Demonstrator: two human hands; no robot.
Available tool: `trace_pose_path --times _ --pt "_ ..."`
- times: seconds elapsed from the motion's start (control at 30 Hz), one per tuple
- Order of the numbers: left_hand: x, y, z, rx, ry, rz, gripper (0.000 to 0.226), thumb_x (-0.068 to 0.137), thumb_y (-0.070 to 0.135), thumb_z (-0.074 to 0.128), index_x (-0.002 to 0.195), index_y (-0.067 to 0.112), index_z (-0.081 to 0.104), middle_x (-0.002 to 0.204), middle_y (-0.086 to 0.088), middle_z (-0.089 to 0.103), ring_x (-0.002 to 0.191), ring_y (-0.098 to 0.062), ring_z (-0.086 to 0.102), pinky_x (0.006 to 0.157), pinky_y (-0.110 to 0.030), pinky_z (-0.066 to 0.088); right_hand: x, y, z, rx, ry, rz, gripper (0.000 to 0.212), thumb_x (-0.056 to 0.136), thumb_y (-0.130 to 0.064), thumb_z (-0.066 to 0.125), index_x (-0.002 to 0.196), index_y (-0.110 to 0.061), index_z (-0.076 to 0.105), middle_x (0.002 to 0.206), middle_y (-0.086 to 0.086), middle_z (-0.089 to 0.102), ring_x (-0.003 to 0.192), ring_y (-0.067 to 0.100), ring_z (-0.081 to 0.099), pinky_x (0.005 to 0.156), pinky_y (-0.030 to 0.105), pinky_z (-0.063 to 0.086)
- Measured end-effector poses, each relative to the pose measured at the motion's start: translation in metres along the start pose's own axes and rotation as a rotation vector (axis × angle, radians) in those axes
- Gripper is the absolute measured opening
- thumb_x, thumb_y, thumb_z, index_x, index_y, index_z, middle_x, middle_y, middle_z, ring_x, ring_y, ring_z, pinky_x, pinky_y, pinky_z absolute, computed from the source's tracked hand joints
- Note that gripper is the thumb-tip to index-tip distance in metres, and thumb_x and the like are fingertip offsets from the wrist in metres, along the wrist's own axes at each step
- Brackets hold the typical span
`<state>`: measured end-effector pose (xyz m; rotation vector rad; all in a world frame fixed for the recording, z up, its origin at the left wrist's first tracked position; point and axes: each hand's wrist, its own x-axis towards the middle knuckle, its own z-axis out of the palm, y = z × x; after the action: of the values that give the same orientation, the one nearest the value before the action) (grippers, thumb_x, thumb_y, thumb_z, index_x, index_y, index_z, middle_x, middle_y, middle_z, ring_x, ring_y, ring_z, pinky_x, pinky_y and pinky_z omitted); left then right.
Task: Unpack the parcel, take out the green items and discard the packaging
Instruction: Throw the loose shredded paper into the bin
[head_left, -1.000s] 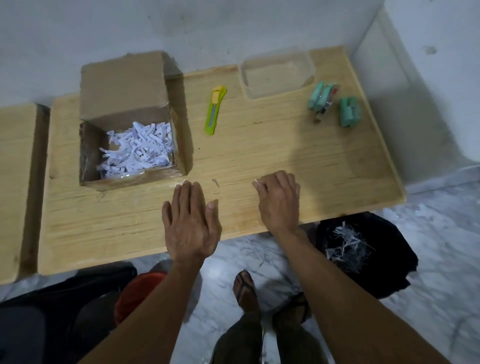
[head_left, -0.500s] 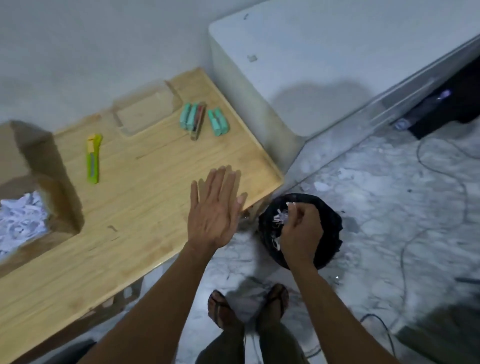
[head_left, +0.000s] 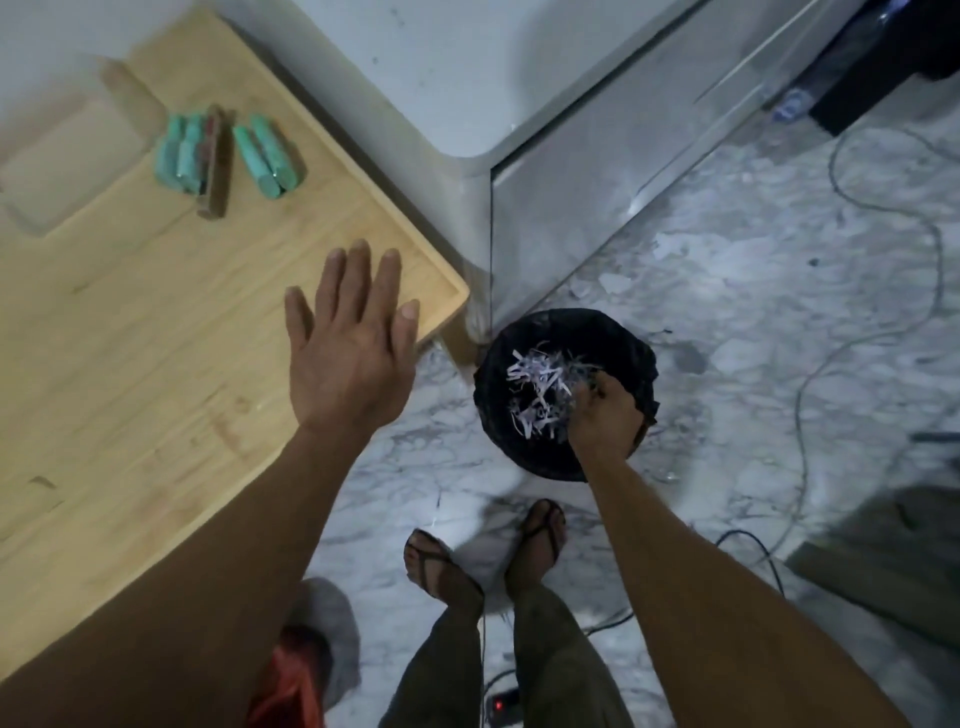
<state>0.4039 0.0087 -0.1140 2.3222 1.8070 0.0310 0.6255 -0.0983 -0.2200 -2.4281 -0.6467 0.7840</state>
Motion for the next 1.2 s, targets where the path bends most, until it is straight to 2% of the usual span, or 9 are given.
trace_pose_path --times 0.07,0.33,0.53,0.63,0.7,0.77,0.87,1.1,1.2 --pt "0.0 0.001 0.0 0.001 0.008 -0.003 0.056 0.108 0.048 0.014 0.16 0.029 0.013 0.17 0.001 0.006 0.156 -0.017 -0.002 0.124 -0.056 0.004 0.003 0.005 0.003 -0.027 -0.015 0.002 0.034 0.097 -0.026 0.057 0.121 -0.004 0.063 0.107 0.021 0.07 0.103 0.038 0.063 0.082 0.038 0.047" --pt "0.001 0.004 -0.001 -0.014 0.055 -0.003 0.054 0.108 0.047 0.018 0.16 0.029 0.018 0.169 0.001 0.012 0.156 -0.018 0.003 0.124 -0.056 0.007 -0.003 0.0 -0.007 0.003 -0.056 -0.005 0.045 0.093 -0.031 0.06 0.127 -0.002 0.058 0.097 0.023 0.07 0.096 0.039 0.065 0.081 0.04 0.05" --pt "-0.002 0.0 -0.008 -0.068 0.017 0.037 0.055 0.109 0.047 0.016 0.16 0.027 0.017 0.169 -0.002 0.011 0.157 -0.019 0.001 0.123 -0.057 0.005 -0.028 -0.044 -0.035 0.121 -0.123 -0.095 0.061 0.093 -0.042 0.054 0.139 -0.003 0.048 0.133 0.017 0.059 0.124 0.03 0.054 0.104 0.037 0.041" --pt "-0.003 -0.004 -0.026 -0.203 -0.081 0.02 0.059 0.107 0.052 0.012 0.159 0.027 0.02 0.169 -0.001 0.012 0.156 -0.019 0.002 0.123 -0.059 0.005 -0.049 -0.077 -0.047 0.168 -0.136 -0.16 0.051 0.095 -0.032 0.057 0.139 -0.008 0.049 0.129 0.013 0.062 0.119 0.026 0.058 0.099 0.034 0.045" --pt "-0.012 -0.004 -0.047 -0.303 -0.121 -0.002 0.066 0.103 0.058 0.009 0.157 0.026 0.029 0.165 -0.005 0.025 0.154 -0.023 0.017 0.12 -0.059 0.017 -0.065 -0.102 -0.055 0.191 -0.136 -0.194 0.045 0.096 -0.028 0.058 0.135 -0.007 0.053 0.121 0.013 0.065 0.111 0.024 0.06 0.096 0.036 0.048" --pt "-0.028 -0.005 -0.069 -0.388 -0.109 -0.064 0.068 0.102 0.058 0.014 0.155 0.021 0.035 0.16 -0.009 0.037 0.149 -0.027 0.029 0.119 -0.05 0.026 -0.086 -0.13 -0.062 0.195 -0.153 -0.248 0.037 0.096 -0.023 0.057 0.129 -0.006 0.058 0.11 0.012 0.067 0.101 0.023 0.062 0.094 0.038 0.05" --pt "-0.061 -0.015 -0.104 -0.468 -0.039 -0.207 0.059 0.105 0.048 0.029 0.154 0.016 0.037 0.159 -0.012 0.038 0.147 -0.029 0.032 0.118 -0.039 0.028 -0.123 -0.174 -0.061 0.199 -0.229 -0.341 0.036 0.096 -0.02 0.056 0.13 -0.011 0.059 0.118 0.012 0.065 0.105 0.024 0.062 0.088 0.027 0.046" --pt "-0.137 -0.091 -0.169 -0.485 0.146 -0.418 0.052 0.106 0.043 0.037 0.152 0.02 0.041 0.156 -0.008 0.042 0.145 -0.027 0.035 0.114 -0.037 0.032 -0.235 -0.269 -0.02 0.123 -0.472 -0.63 0.035 0.096 -0.021 0.056 0.13 -0.013 0.059 0.12 0.007 0.064 0.101 0.021 0.062 0.084 0.02 0.039" --pt "-0.166 -0.14 -0.183 -0.504 0.214 -0.516 0.054 0.105 0.046 0.035 0.15 0.019 0.044 0.154 -0.009 0.045 0.143 -0.027 0.038 0.114 -0.039 0.035 -0.282 -0.294 0.009 0.084 -0.574 -0.698 0.036 0.095 -0.024 0.056 0.13 -0.015 0.059 0.12 0.006 0.065 0.102 0.02 0.063 0.087 0.024 0.044"
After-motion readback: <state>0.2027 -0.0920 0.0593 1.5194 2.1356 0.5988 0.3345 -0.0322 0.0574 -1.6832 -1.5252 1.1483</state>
